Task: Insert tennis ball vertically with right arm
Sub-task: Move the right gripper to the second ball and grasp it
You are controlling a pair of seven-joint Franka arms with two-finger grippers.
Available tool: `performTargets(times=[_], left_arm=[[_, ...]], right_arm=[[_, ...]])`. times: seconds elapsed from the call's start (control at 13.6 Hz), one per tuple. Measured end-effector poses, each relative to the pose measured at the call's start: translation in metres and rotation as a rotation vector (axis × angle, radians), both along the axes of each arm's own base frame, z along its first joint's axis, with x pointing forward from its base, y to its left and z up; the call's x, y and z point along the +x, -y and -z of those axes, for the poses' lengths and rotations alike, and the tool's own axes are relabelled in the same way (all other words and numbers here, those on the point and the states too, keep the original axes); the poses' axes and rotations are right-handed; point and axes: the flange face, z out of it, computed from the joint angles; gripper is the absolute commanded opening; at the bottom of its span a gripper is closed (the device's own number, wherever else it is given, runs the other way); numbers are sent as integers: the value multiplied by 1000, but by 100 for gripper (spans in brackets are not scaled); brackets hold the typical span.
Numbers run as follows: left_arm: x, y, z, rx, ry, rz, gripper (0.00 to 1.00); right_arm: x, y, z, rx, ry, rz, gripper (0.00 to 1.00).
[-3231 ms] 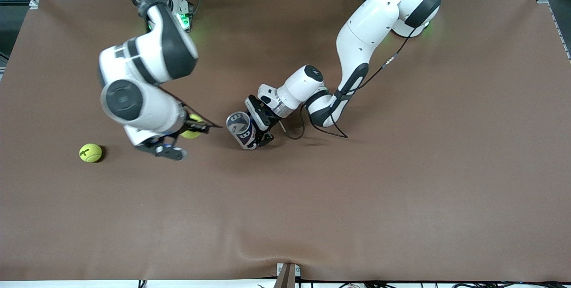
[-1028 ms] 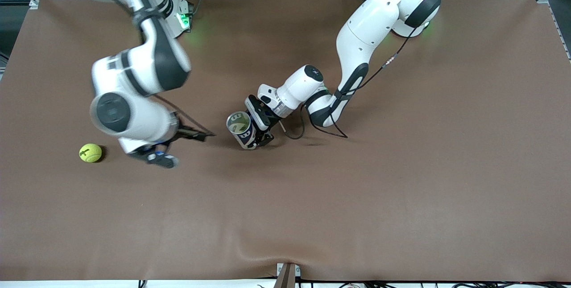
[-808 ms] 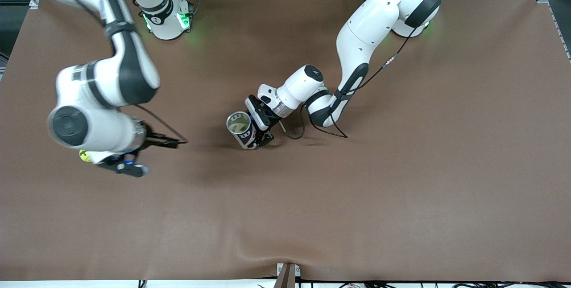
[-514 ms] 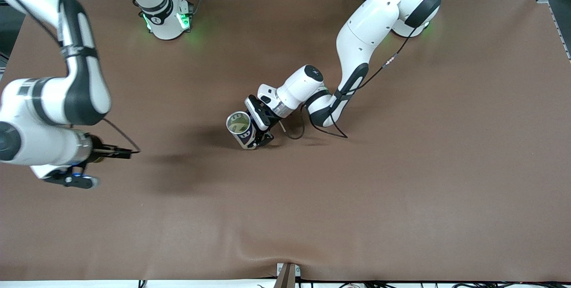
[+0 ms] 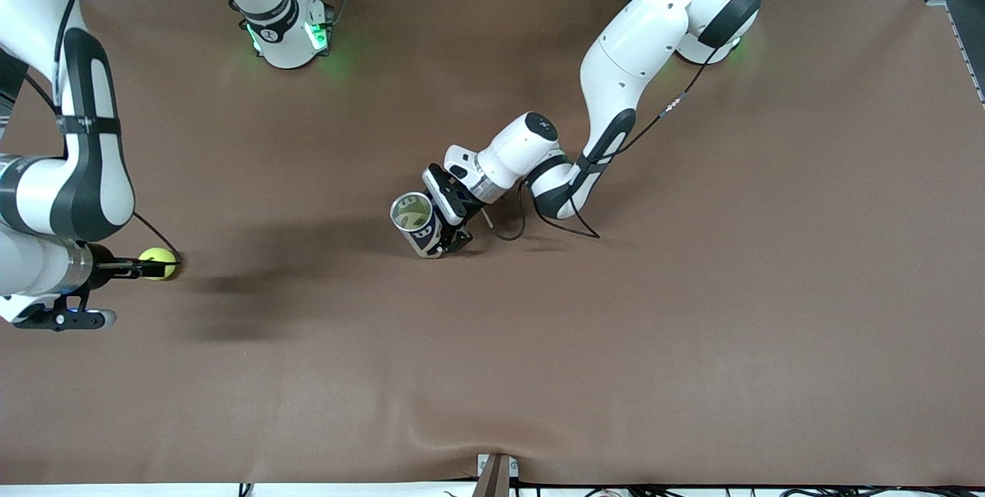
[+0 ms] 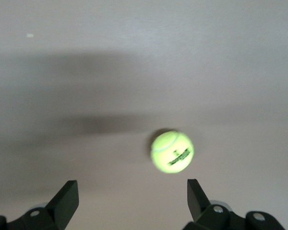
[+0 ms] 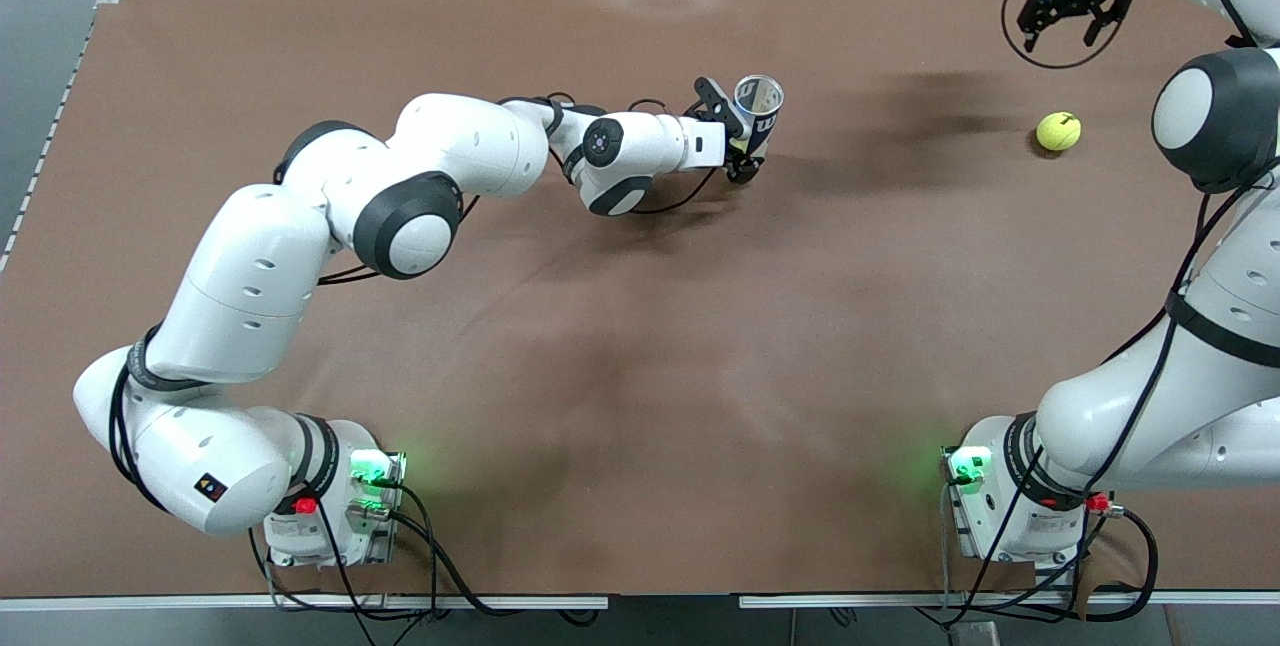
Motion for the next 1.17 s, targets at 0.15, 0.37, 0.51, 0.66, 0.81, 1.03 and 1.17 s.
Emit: performTargets(times=[0.15,0.37,0.51,0.66,0.81,1.03,1.17], left_arm=[[0,0,0,0,0,0,77],[0,0,0,0,1,1,76],[0,0,0,1,1,1,76],[0,0,0,1,1,1,76],[0,0,0,1,1,1,76],[0,0,0,1,1,1,77],[0,0,0,1,1,1,77]], right_arm=[[-4,31,31,0,31,-30,100],[-22,73,79,2,75,-43,100],[-30,80,104,6,74,-42,100],[-37,81,121,8,83,-43,100],[-46,84,137,9,95,-41,100],[-54,84,147,13,86,-32,100],[-58,83,151,16,77,-19,100]])
